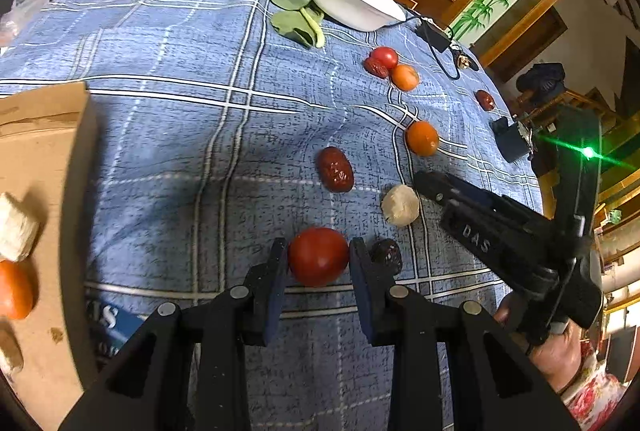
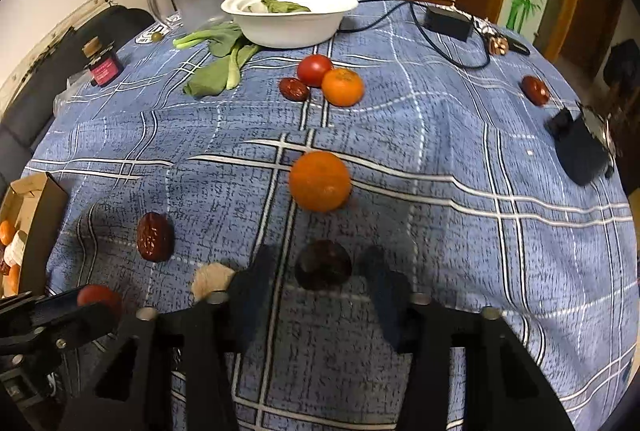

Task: Organize fruits
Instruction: 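Grasp the red tomato with the left tool while the right tool grasps a dark date, then carry the tomato and dark date into the cardboard box and release both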

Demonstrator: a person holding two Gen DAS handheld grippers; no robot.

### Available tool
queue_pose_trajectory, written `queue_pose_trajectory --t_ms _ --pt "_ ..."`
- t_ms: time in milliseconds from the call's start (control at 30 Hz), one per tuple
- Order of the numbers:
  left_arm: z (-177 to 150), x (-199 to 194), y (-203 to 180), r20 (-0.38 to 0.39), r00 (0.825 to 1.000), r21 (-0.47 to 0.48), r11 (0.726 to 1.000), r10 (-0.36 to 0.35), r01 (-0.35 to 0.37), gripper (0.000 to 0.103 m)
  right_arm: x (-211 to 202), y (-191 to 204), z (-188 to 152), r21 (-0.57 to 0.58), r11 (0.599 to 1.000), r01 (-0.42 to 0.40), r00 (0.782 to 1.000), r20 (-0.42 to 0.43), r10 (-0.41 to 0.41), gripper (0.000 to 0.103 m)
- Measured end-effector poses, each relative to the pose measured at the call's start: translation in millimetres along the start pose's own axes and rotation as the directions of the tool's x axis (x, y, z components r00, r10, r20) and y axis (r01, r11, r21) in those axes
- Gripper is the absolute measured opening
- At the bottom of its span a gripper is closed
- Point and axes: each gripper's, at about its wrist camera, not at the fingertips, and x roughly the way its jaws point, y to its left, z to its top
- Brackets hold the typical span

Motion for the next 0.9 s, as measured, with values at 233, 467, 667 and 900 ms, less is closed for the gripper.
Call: queue_pose_trajectory --t_ms 233,467,667,900 --pt "-15 -25 -4 0.045 0.999 -0.039 0.999 0.001 0.001 0.029 -18 -14 -12 0.060 0.997 -0.057 0.998 -0.008 0.057 0.026" --pt "-46 -64 8 0.102 0.995 -0.135 0.991 0.006 0.008 0.030 -68 -16 -35 0.045 0.987 -0.155 0.988 0.032 0.153 0.026" --pt "-83 -112 42 0.146 0.982 -0.247 0.966 0.119 -0.081 0.030 -94 24 -55 -0.027 0.958 -0.286 0.958 0.029 0.287 0.026" --pt "-120 -165 107 0.148 0.949 -0.394 0.896 0.280 -0.203 0.030 -123 99 -64 -0.164 0.892 -0.421 0.904 0.001 0.427 0.027"
